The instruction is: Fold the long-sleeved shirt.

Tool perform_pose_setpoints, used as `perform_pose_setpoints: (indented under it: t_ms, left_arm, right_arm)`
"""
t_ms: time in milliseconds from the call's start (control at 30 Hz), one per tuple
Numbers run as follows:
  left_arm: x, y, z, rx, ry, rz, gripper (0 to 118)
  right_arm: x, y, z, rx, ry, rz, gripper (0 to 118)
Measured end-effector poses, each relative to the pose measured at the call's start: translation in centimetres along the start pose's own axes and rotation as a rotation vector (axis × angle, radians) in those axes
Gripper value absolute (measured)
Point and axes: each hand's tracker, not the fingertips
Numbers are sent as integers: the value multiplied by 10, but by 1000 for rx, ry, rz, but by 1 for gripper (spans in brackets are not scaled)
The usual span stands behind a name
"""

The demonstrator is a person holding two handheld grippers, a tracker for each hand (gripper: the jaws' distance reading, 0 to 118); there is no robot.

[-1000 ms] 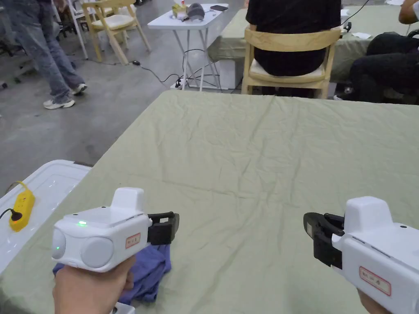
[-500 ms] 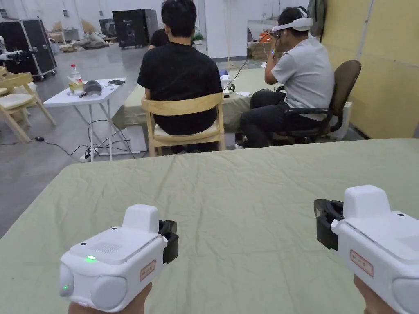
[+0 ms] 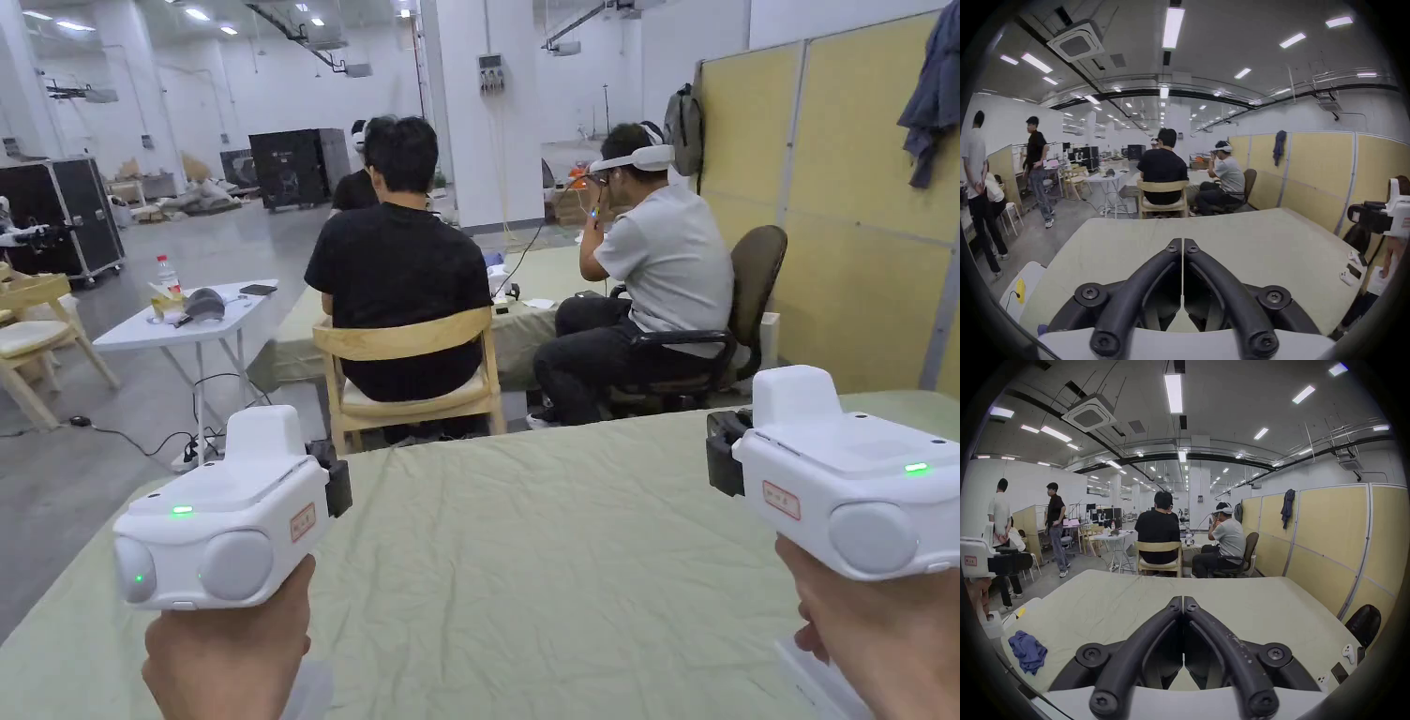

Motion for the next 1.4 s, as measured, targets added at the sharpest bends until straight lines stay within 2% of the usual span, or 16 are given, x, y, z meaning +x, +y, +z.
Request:
perform_pose_setpoints:
  t_ms: [233, 300, 333, 367, 400, 433, 467, 500, 533, 667, 867, 1400]
  left_arm:
    - [-21, -11, 1, -20, 57, 33, 1]
    - [-23, -10, 2, -15, 64, 36, 4]
    - [-24, -10, 2, -2, 83, 51, 23]
    - [-25, -8, 1, 7, 107, 50, 57]
    - [-26, -7, -3, -14, 147, 57, 97]
    - [-26, -6, -6, -45, 173, 63, 118]
    - [-24, -6, -3, 25, 134, 61, 113]
    - [-26, -7, -3, 37, 131, 42, 114]
    - [-26, -5, -5, 23, 135, 38, 118]
    - [-28, -5, -3, 0, 125, 33, 118]
    - [-29, -6, -1, -4, 122, 42, 118]
    - [-30, -13, 5, -22, 96, 46, 118]
  right_arm:
    - [-11, 10, -14, -8, 21, 31, 1]
    - [-14, 9, -16, 32, 22, 54, 4]
    - [-16, 9, -18, 42, 11, 67, 21]
    - [-18, 11, -21, 32, 4, 68, 45]
    - [-20, 12, -24, 10, -13, 65, 75]
    - [-20, 12, -27, 4, -18, 54, 107]
    - [-20, 12, -30, -17, -2, 43, 118]
    - [-20, 11, -29, -1, 45, 45, 118]
    - [-20, 11, -29, 0, 38, 39, 118]
    - [-20, 10, -29, 34, -4, 46, 118]
    - [-16, 12, -24, 27, 0, 22, 118]
    - [-18, 4, -18, 23, -2, 33, 118]
